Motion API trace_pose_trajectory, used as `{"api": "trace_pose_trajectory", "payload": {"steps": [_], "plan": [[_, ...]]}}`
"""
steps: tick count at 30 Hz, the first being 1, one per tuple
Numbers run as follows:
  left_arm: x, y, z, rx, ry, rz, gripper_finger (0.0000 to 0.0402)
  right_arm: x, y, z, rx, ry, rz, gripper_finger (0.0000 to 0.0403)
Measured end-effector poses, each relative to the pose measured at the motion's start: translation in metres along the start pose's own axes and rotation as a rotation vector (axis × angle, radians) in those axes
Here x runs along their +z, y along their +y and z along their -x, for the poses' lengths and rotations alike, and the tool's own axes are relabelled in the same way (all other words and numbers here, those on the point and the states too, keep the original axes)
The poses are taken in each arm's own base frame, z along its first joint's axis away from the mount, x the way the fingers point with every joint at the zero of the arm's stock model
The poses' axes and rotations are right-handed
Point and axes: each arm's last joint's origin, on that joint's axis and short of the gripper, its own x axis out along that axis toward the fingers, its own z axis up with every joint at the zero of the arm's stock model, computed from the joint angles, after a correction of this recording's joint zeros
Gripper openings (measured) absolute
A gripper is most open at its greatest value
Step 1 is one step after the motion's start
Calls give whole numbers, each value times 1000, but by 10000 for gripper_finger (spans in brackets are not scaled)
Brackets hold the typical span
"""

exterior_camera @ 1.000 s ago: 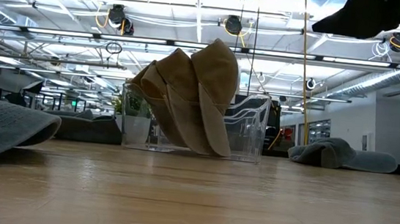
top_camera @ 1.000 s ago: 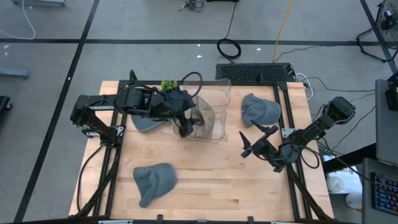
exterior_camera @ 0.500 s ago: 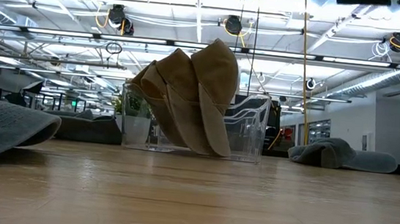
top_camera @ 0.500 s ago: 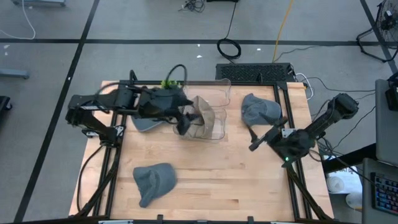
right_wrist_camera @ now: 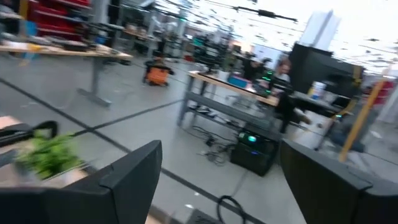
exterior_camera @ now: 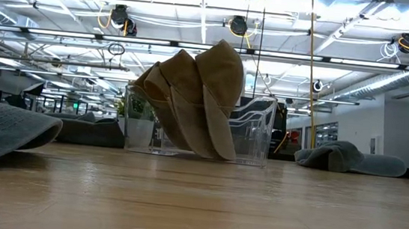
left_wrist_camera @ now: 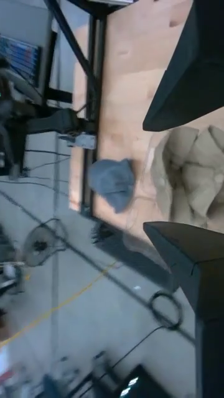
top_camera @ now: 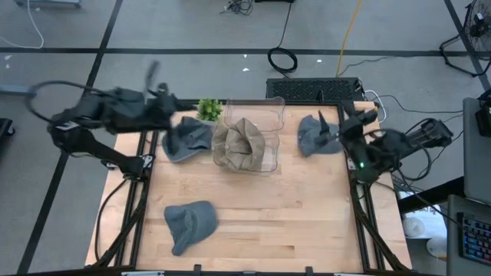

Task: Pick & Place hat
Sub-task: Put the bottom gray cap into the top transparent bin

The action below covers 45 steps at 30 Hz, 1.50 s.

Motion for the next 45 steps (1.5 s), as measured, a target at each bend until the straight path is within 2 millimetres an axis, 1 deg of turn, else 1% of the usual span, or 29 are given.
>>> {"api": "trace_pose_trajectory", "payload": {"steps": [5, 9, 15, 19, 23, 26, 29, 32, 36, 42, 45], "plan": [[-8, 19, 45, 2, -63, -40, 266, 4, -3, -12, -73, 18, 13, 313], [-16, 32, 74, 10, -105, -32, 268, 3, -4, -19, -109, 27, 10, 313], [-29, 40, 94, 8, -85, -27, 269, 2, -5, -25, -146, 36, 20, 313], [-39, 43, 99, 0, -94, -14, 269, 2, -4, -27, -158, 40, 29, 313], [-59, 41, 93, 0, -118, 7, 269, 2, -4, -27, -158, 40, 32, 313], [-76, 37, 80, 12, -129, 60, 269, 1, -2, -28, -158, 41, 38, 313], [-94, 31, 66, 5, -112, 157, 269, 1, -1, -28, -158, 41, 42, 313], [-112, 25, 51, -13, -43, 254, 269, 1, -1, -28, -157, 41, 45, 313], [-131, 14, 30, -90, 66, 372, 269, 1, -1, -27, -155, 41, 50, 313], [-153, 4, 10, -154, 183, 428, 269, 1, -1, -27, -154, 41, 49, 313], [-159, -1, 2, -173, 178, 438, 269, 1, -1, -27, -154, 41, 49, 313]]}}
